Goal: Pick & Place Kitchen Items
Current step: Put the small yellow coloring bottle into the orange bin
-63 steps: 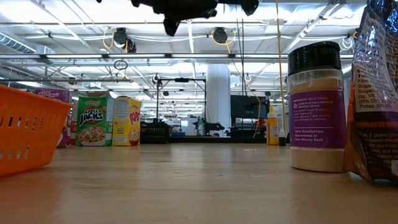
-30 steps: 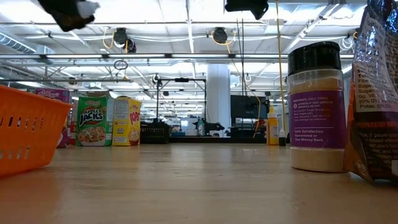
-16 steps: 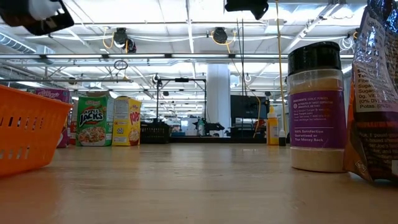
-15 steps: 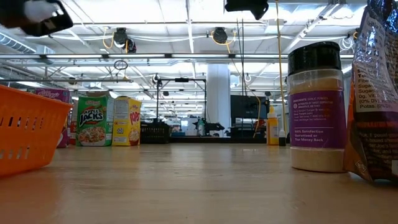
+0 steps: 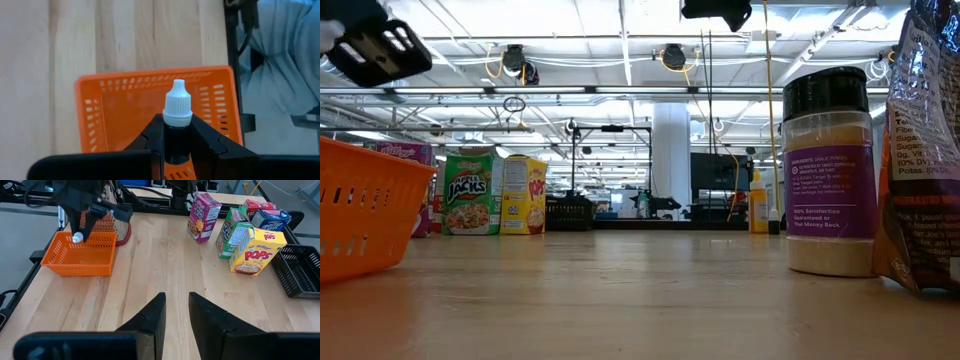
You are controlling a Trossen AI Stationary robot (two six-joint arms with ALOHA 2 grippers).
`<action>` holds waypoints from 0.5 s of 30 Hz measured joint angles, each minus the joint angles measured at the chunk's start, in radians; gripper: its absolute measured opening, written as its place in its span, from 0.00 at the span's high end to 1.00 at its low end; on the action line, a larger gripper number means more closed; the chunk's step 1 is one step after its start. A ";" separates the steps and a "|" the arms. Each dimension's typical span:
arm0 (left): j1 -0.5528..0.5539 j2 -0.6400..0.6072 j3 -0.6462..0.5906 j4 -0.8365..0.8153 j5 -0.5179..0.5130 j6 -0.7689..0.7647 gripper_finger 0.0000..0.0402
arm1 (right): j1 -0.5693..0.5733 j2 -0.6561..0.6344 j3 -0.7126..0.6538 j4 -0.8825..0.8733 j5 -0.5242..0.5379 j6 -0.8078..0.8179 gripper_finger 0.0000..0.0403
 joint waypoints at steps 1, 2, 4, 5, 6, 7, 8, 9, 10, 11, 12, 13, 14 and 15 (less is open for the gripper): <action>0.000 0.008 0.000 -0.001 0.006 0.000 0.88 | 0.000 0.000 0.000 0.000 0.000 0.000 0.81; 0.000 0.016 0.000 0.000 0.006 -0.001 0.87 | 0.000 0.000 0.000 0.000 0.000 0.000 0.81; 0.000 0.026 0.000 -0.001 0.003 -0.016 0.84 | 0.000 0.000 0.000 0.000 0.000 0.000 0.81; 0.001 0.029 0.000 0.000 0.003 -0.028 0.82 | 0.000 0.000 0.000 0.000 0.000 0.000 0.81; 0.001 0.031 0.000 0.002 0.003 -0.036 0.79 | 0.000 0.000 0.000 0.000 0.000 0.000 0.81; 0.002 0.032 0.000 0.003 0.003 -0.044 0.77 | 0.000 0.000 0.000 0.000 0.000 0.000 0.81; 0.002 0.033 0.000 0.002 0.003 -0.046 0.76 | 0.000 0.000 0.000 0.000 0.000 0.000 0.81; 0.002 0.033 0.000 0.002 0.003 -0.048 0.74 | 0.000 0.000 0.000 0.000 0.000 0.000 0.81; 0.002 0.033 0.000 0.005 0.003 -0.048 0.72 | 0.000 0.000 0.000 0.000 0.000 0.000 0.81; 0.002 0.033 0.000 0.006 0.003 -0.048 0.71 | 0.000 0.000 0.000 0.000 0.000 0.000 0.81; 0.002 0.033 0.000 0.006 0.003 -0.048 0.70 | 0.000 0.000 0.000 0.000 0.000 0.000 0.81; 0.002 0.033 0.000 0.006 0.003 -0.048 0.69 | 0.000 0.000 0.000 0.000 0.000 0.000 0.81; 0.002 0.033 0.000 0.006 0.002 -0.052 0.68 | 0.000 0.000 0.000 0.000 0.000 0.000 0.81; 0.002 0.033 0.000 0.007 0.002 -0.055 0.68 | 0.000 0.000 0.000 0.000 0.000 0.000 0.81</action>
